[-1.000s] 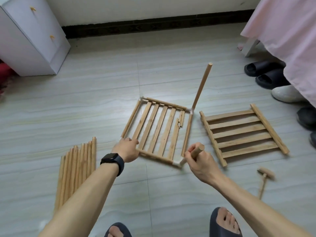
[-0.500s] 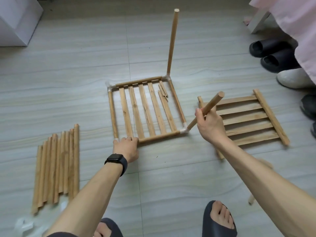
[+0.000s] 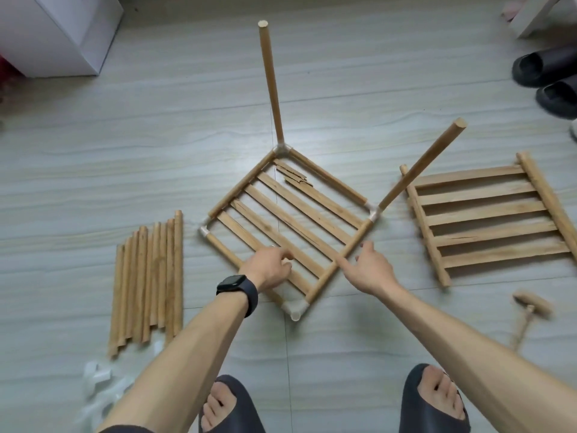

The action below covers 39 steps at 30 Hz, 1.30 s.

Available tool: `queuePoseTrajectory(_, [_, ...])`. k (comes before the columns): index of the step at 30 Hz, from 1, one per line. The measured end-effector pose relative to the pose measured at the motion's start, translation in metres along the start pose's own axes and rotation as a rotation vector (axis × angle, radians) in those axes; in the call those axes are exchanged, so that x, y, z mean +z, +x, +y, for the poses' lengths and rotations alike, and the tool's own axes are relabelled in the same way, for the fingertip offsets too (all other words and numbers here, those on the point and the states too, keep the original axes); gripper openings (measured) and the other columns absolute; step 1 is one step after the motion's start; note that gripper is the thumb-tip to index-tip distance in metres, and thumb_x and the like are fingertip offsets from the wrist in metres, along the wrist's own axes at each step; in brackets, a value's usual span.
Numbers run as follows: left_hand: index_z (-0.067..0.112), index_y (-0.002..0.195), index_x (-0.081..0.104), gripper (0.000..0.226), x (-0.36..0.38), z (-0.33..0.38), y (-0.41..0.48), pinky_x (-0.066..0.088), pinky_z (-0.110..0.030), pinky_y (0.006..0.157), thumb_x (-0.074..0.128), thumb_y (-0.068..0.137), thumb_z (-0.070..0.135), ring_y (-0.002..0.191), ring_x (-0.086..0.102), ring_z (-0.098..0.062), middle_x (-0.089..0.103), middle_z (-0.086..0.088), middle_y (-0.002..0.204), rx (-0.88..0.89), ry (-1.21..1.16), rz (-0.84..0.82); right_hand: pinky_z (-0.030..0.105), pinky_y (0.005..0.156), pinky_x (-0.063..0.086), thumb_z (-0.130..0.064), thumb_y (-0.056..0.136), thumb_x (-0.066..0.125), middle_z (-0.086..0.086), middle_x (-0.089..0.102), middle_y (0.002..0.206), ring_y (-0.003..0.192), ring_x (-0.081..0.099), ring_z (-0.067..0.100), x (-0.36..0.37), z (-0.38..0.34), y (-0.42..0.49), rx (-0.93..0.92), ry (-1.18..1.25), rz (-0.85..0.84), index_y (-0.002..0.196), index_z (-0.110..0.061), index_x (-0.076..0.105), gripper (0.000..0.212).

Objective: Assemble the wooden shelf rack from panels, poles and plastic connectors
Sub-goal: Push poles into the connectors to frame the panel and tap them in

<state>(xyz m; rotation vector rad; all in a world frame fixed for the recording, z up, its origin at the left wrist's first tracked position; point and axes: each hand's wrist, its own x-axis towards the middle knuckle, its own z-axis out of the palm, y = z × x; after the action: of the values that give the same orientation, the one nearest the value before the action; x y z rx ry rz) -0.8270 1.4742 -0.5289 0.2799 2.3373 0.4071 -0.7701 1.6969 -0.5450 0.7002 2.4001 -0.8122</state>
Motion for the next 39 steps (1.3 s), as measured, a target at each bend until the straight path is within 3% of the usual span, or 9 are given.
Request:
queuePoseTrajectory(2, [0.025,0.138,0.056,0.040,-0.013,-0.017,0.003,0.047,-0.043,0.105,0.045,0.100,0.030,0.126,0.054,-0.026,0.056,-0.006,0.141,-0.049,0.091,0.097,0.042,0.092,0.048,-0.073,0.091,0.047,0.018,0.064,0.131,0.123,0.059,0.038,0.022,-0.005,-0.006,0.017,-0.118,-0.092,0.141,0.001,0.039,0.089])
queuePoseTrajectory(6, [0.024,0.147,0.045,0.049,-0.029,-0.051,0.006,0.037,-0.046,0.113,0.049,0.099,0.030,0.144,0.032,-0.030,0.033,-0.010,0.159,-0.179,0.284,0.110,0.042,0.081,0.044,-0.085,0.085,0.037,0.013,0.066,0.128,0.119,0.061,0.036,0.056,-0.017,-0.010,0.051,-0.231,-0.155,0.137,-0.005,0.043,0.096])
queuePoseTrajectory(9, [0.024,0.152,0.037,0.056,-0.033,-0.071,0.007,0.027,-0.049,0.119,0.050,0.098,0.029,0.151,0.018,-0.031,0.019,-0.011,0.165,-0.228,0.330,0.153,0.041,0.078,0.040,-0.074,0.090,0.043,0.014,0.066,0.125,0.115,0.062,0.036,0.063,-0.021,-0.003,0.075,-0.263,-0.094,0.129,-0.005,0.041,0.079])
queuePoseTrajectory(13, [0.023,0.153,0.034,0.058,-0.037,-0.087,0.011,0.023,-0.050,0.120,0.049,0.097,0.026,0.153,0.012,-0.031,0.016,-0.013,0.166,-0.256,0.303,0.234,0.039,0.078,0.040,-0.048,0.093,0.051,0.015,0.065,0.123,0.113,0.062,0.037,0.051,-0.015,0.014,0.093,-0.293,-0.041,0.123,-0.008,0.038,0.052])
queuePoseTrajectory(17, [0.022,0.153,0.030,0.060,-0.035,-0.095,0.015,0.032,-0.049,0.115,0.052,0.096,0.025,0.148,0.024,-0.036,0.022,-0.016,0.163,-0.300,0.226,0.265,0.041,0.078,0.040,-0.030,0.092,0.048,0.019,0.064,0.125,0.113,0.061,0.041,0.024,0.000,0.033,0.090,-0.317,-0.015,0.128,-0.006,0.036,0.045])
queuePoseTrajectory(22, [0.018,0.152,0.025,0.058,-0.017,-0.091,0.015,0.046,-0.049,0.092,0.047,0.101,0.035,0.123,0.053,-0.037,0.049,-0.016,0.140,-0.337,0.062,0.226,0.042,0.077,0.040,-0.015,0.090,0.043,0.021,0.062,0.121,0.109,0.060,0.043,-0.005,0.021,0.045,0.069,-0.370,0.053,0.119,-0.009,0.040,0.030])
queuePoseTrajectory(26, [0.015,0.145,0.035,0.053,0.000,-0.080,0.013,0.050,-0.046,0.086,0.046,0.101,0.044,0.115,0.058,-0.035,0.060,-0.012,0.128,-0.293,0.068,0.257,0.042,0.075,0.041,-0.016,0.096,0.039,0.020,0.059,0.117,0.102,0.059,0.041,-0.012,0.036,0.044,0.067,-0.409,0.093,0.126,-0.012,0.040,0.030])
queuePoseTrajectory(32, [0.014,0.119,0.043,0.031,0.019,-0.065,0.012,0.044,-0.037,0.073,0.050,0.099,0.036,0.101,0.063,-0.035,0.066,-0.010,0.112,-0.292,0.071,0.211,0.045,0.081,0.045,-0.012,0.099,0.036,0.021,0.051,0.115,0.103,0.057,0.043,-0.019,0.044,0.040,0.055,-0.382,0.099,0.138,-0.018,0.034,0.040])
queuePoseTrajectory(39, [0.015,0.118,0.041,0.032,0.026,-0.066,0.009,0.043,-0.037,0.071,0.051,0.098,0.037,0.097,0.062,-0.035,0.066,-0.009,0.108,-0.289,0.041,0.215,0.042,0.077,0.041,-0.014,0.100,0.041,0.020,0.046,0.117,0.102,0.056,0.043,-0.019,0.049,0.040,0.066,-0.333,0.100,0.138,-0.020,0.033,0.039])
